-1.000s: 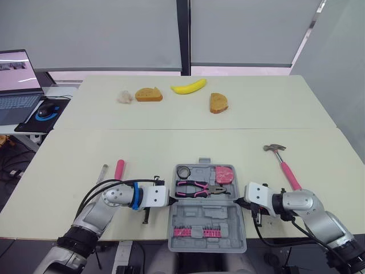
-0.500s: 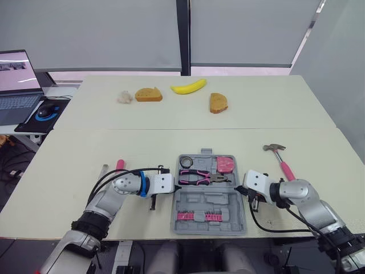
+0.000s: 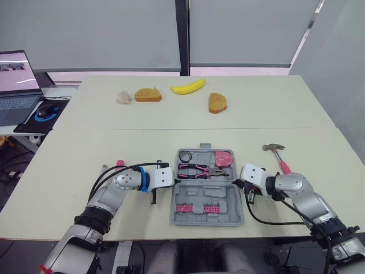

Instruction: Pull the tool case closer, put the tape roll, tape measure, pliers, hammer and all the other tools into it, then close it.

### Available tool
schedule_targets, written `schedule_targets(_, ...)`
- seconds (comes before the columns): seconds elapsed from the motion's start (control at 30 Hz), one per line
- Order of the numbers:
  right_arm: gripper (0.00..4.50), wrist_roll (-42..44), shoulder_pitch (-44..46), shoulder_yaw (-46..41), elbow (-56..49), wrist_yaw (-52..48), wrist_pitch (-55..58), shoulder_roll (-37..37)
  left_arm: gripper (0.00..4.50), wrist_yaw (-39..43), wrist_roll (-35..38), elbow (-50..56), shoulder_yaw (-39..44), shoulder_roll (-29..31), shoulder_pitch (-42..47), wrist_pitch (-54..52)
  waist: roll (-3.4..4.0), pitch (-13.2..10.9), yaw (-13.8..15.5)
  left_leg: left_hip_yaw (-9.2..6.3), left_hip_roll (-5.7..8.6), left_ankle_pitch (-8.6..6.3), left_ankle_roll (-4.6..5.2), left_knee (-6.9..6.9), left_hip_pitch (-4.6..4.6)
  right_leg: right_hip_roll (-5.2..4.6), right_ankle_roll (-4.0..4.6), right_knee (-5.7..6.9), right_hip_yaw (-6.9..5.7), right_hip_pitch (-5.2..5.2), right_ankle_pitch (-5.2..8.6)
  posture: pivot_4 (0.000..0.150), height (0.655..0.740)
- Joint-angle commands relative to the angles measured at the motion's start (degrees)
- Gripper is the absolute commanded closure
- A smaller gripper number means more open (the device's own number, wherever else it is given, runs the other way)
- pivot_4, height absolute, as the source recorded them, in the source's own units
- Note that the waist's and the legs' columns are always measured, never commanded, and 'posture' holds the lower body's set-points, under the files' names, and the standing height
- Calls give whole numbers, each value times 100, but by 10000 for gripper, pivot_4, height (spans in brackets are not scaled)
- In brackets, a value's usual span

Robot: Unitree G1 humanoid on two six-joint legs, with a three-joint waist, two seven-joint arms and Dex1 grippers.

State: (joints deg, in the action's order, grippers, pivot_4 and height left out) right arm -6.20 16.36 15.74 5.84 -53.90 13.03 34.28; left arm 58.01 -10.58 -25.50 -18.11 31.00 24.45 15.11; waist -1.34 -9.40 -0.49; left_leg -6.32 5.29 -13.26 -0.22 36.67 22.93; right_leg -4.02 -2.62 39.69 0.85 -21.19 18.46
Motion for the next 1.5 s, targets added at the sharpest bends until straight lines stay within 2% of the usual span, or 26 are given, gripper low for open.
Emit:
schedule_targets(0.03, 45000, 86, 143, 137, -237, -35, -242, -191, 44713, -132, -10, 0, -68, -155, 142, 90, 0, 0, 0, 0, 0, 0, 0, 0, 0, 0, 0, 0, 0, 0, 0, 1500, 7400)
schedule_targets(0.43, 45000, -51, 131, 12, -172, 53, -28, -48, 44713, -20, 9, 82, -91, -49, 51, 29, 0, 0, -4, 0, 1, 0, 0, 2, 0, 0, 0, 3, 1, -1, 0, 1500, 7400)
schedule_targets(0.7, 45000, 37, -178, -498, -269, 271, 220, 344, 44713, -181, 19, -289, 67, 15, 251, 179, 0, 0, 8, 0, 4, 0, 0, 5, 3, -1, 0, 3, 1, -1, 0, 1500, 7400)
schedule_targets(0.9, 45000, 126, -488, -1023, -831, 669, 763, 471, 44713, -258, 284, -213, 380, 210, 272, 213, 0, 0, 2, -2, 4, 0, 0, 5, 5, -1, 0, 6, 2, -3, 0, 1500, 7400)
schedule_targets(1.2, 45000, 690, -1086, -2085, -1919, 942, 752, 581, 44713, -322, 1763, 699, 1892, 675, -238, -976, 0, 0, -22, -1, 2, -1, 0, 5, 9, -2, 0, 11, 5, -13, 1, 1500, 7400)
schedule_targets(1.37, 45000, 1154, -2062, -3229, -2570, 702, 553, 940, 44713, -803, 2729, 1245, 3651, 1151, -1466, -1936, 0, 0, -81, -1, -2, -2, 2, -1, 9, -3, 3, 8, 5, -16, 2, 1500, 7400)
schedule_targets(1.5, 45000, 1449, -2723, -3753, -2801, 462, 431, 1103, 44713, -1255, 3068, 1199, 4654, 1265, -2227, -2429, 1, 0, -82, -3, -6, -2, 2, -6, 7, -3, 4, -2, -1, -11, 4, 1500, 7400)
